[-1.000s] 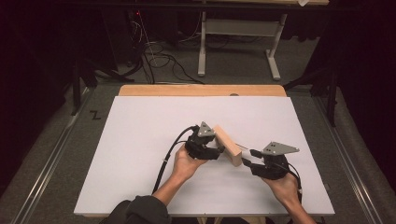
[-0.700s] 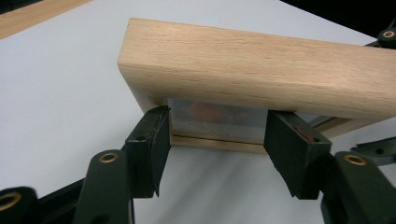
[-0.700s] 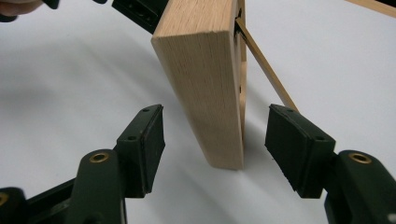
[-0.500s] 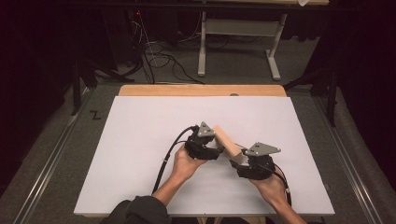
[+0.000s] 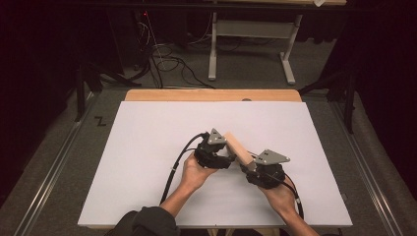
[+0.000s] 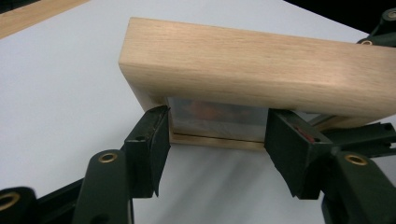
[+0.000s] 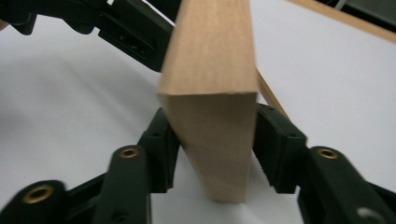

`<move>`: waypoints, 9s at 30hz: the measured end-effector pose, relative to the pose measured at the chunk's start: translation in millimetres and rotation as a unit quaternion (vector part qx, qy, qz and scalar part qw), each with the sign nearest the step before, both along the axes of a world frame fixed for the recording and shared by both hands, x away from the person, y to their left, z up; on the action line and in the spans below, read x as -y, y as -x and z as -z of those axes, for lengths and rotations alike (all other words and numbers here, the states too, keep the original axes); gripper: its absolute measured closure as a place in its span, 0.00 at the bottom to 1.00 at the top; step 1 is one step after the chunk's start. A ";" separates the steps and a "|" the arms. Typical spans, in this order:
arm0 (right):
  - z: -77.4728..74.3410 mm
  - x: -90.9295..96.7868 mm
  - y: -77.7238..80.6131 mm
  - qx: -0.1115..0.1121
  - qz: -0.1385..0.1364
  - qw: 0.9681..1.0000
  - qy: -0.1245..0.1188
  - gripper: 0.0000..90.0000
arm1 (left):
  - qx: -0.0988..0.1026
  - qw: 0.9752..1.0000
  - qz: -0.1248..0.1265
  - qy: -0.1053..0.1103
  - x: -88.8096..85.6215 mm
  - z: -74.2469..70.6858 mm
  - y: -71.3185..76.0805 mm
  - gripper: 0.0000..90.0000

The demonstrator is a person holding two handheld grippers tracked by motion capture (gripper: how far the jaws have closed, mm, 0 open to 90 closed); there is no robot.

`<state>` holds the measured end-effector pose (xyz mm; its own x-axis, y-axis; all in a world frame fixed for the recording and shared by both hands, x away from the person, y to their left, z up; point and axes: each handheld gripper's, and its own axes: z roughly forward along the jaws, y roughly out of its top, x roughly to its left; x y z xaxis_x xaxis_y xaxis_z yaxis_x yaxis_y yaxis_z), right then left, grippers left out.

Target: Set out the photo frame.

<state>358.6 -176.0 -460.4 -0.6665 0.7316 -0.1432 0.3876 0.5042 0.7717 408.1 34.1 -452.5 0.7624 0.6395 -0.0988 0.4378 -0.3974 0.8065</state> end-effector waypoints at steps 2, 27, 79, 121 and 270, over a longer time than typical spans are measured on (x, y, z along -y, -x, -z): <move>-0.4 -0.4 1.7 0.009 0.004 1.000 0.003 0.66 | 0.001 1.000 -0.001 -0.001 -0.6 0.1 0.1 0.45; -4.7 13.6 -0.3 0.003 -0.022 1.000 -0.013 0.69 | -0.007 1.000 -0.009 -0.015 -13.8 5.7 -1.5 0.43; -3.1 18.6 -10.8 -0.052 -0.095 0.994 -0.027 0.61 | -0.008 1.000 0.007 0.003 -21.3 10.2 -2.5 0.54; 2.4 26.6 -25.9 -0.053 -0.029 0.998 -0.013 0.61 | -0.012 1.000 0.009 -0.013 -17.1 6.9 15.1 0.56; 14.9 27.4 -38.5 -0.116 0.015 0.992 -0.056 0.73 | -0.067 0.996 -0.040 -0.037 -26.3 32.6 -12.4 0.69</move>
<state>397.1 -203.4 -475.3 -0.6502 0.7538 0.0950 0.5744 0.4059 0.7109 420.5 60.4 -485.1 0.6915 0.7073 -0.1470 0.5724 -0.4123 0.7088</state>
